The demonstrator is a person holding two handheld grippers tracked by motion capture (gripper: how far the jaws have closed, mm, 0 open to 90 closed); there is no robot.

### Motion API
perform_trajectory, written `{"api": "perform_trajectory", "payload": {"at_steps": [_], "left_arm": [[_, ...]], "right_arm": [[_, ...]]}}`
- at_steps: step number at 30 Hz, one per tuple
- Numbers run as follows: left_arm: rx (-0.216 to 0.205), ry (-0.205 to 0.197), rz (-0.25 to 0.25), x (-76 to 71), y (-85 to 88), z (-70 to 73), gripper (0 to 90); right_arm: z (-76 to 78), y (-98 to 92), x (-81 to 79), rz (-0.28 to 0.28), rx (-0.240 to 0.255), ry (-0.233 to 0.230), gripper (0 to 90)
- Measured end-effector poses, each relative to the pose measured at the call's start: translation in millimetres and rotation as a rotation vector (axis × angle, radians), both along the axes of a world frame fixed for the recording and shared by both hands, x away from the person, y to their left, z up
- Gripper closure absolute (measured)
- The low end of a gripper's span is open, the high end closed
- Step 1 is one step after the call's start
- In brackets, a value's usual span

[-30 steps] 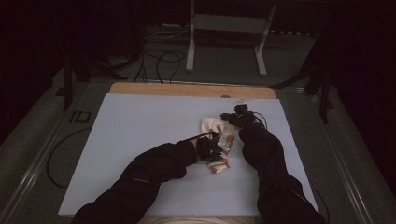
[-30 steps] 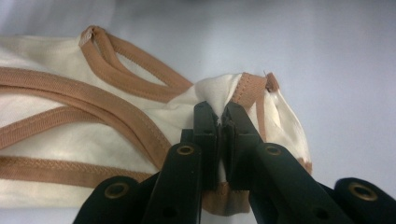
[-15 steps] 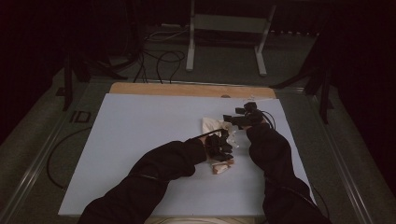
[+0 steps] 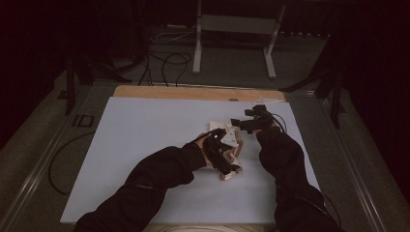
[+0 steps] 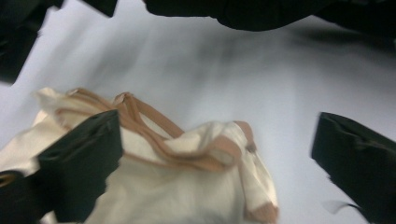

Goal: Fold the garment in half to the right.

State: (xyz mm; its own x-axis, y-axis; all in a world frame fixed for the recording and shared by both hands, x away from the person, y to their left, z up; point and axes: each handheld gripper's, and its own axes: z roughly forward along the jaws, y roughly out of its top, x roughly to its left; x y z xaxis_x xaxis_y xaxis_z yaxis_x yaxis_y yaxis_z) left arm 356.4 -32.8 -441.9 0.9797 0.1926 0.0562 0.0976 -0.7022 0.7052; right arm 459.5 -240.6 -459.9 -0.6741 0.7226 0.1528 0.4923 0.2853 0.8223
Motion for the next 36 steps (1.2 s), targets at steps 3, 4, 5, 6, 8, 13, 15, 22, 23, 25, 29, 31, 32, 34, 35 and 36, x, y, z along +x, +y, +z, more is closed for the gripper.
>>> {"api": "perform_trajectory", "payload": {"at_steps": [3, 4, 5, 6, 8, 13, 15, 22, 23, 25, 29, 31, 32, 34, 35, 36], "left_arm": [[-0.016, 0.0, 0.021, -2.8, 14.3, 5.0, 0.2], [-0.026, -0.011, 0.026, -5.3, 22.2, 7.4, 0.2], [-0.034, -0.011, 0.039, -7.5, 28.6, 8.8, 0.2], [-0.042, -0.011, 0.056, -9.3, 35.7, 10.0, 0.2], [-0.052, -0.009, 0.074, -12.2, 48.7, 11.0, 0.2], [-0.069, -0.009, 0.175, -23.4, 89.5, 5.3, 0.2], [-0.07, -0.004, 0.211, -27.5, 104.3, 0.2, 0.2], [-0.094, 0.058, 0.311, -38.8, 146.8, -25.0, 0.2], [-0.094, 0.058, 0.311, -38.8, 146.8, -25.0, 0.2], [-0.126, 0.068, 0.35, -43.3, 158.2, -35.7, 0.2], [-0.169, 0.089, 0.39, -46.3, 169.5, -43.5, 0.2], [-0.186, 0.089, 0.405, -46.7, 173.2, -45.2, 0.2], [-0.189, 0.085, 0.413, -46.7, 174.4, -45.6, 0.2], [-0.19, 0.088, 0.423, -46.4, 175.4, -46.8, 0.2], [-0.192, 0.084, 0.427, -46.7, 175.5, -47.4, 0.2], [-0.187, 0.075, 0.429, -47.1, 175.4, -48.0, 0.2]], "right_arm": [[3.6, 1.0, -1.8, 0.011, 0.008, 0.018, 12.3], [4.1, 1.7, -2.4, 0.016, 0.011, 0.022, 12.3], [5.2, 3.3, -3.8, 0.021, 0.005, 0.026, 12.3], [6.0, 4.8, -5.0, 0.019, -0.001, 0.037, 12.4], [7.4, 8.7, -8.1, 0.015, -0.014, 0.038, 12.6], [8.3, 23.6, -19.1, 0.04, -0.036, 0.059, 12.5], [7.0, 29.8, -24.3, 0.048, -0.061, 0.055, 16.2], [-6.9, 38.2, -32.7, 0.064, -0.107, 0.104, 32.9], [-6.9, 38.2, -32.7, 0.064, -0.107, 0.104, 32.9], [-15.0, 39.2, -32.8, 0.055, -0.13, 0.125, 34.7], [-17.5, 36.4, -35.6, 0.043, -0.147, 0.128, 54.2], [-17.0, 32.7, -37.2, 0.026, -0.156, 0.125, 65.9], [-16.2, 30.3, -37.9, 0.013, -0.158, 0.123, 72.0], [-15.1, 25.3, -38.7, -0.004, -0.161, 0.12, 82.5], [-14.4, 22.8, -39.5, -0.016, -0.165, 0.115, 84.9], [-13.5, 19.9, -40.2, -0.024, -0.157, 0.108, 85.0]]}}
